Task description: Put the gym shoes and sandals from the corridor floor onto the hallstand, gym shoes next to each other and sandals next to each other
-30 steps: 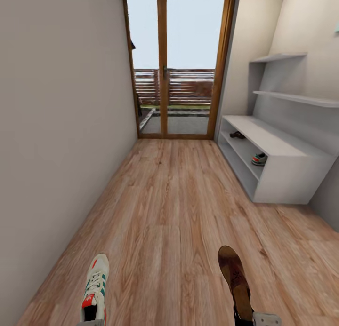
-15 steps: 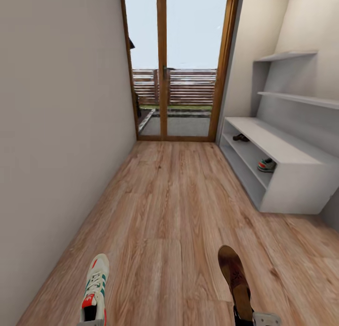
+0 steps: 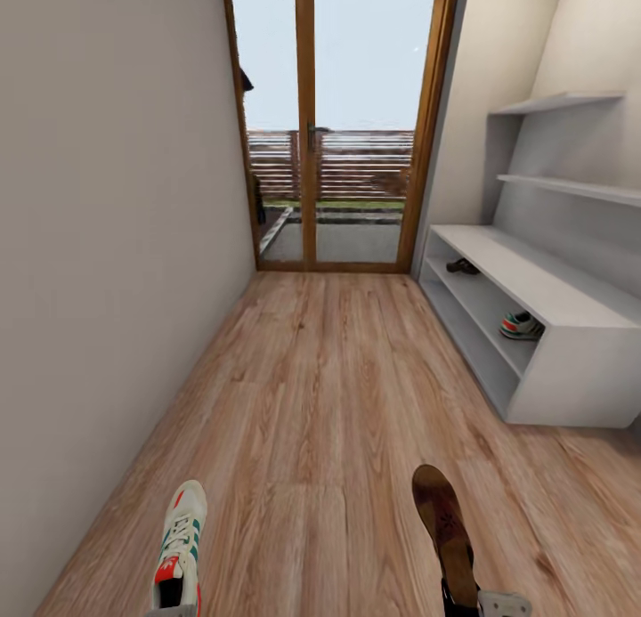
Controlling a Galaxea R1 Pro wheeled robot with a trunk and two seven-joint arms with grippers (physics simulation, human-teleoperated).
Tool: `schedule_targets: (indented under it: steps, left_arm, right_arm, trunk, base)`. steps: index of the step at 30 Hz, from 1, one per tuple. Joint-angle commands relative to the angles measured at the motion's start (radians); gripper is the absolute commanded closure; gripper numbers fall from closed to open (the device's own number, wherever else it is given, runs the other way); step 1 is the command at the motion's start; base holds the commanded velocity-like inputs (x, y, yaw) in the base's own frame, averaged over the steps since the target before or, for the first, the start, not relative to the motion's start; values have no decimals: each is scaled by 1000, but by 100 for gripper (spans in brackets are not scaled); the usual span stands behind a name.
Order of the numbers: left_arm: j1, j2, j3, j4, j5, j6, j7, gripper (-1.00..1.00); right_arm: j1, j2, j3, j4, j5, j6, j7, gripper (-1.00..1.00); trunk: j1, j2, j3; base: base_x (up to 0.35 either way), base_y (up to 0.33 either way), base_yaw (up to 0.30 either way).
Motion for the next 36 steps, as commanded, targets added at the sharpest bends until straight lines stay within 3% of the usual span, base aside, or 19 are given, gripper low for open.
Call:
schedule_targets:
  steps: [1, 36]
  left_arm:
    - [-1, -1, 9, -1, -3, -2, -9, 100]
    - [-1, -1, 9, -1, -3, -2, -9, 100]
  right_arm:
    - [-1, 0, 8, 0, -7, -2, -5, 100]
    - [-1, 0, 8, 0, -7, -2, -3, 100]
  trunk:
    - [0, 0, -1]
    - [0, 0, -1]
  base:
    - [340, 0, 0]
    - [340, 0, 0]
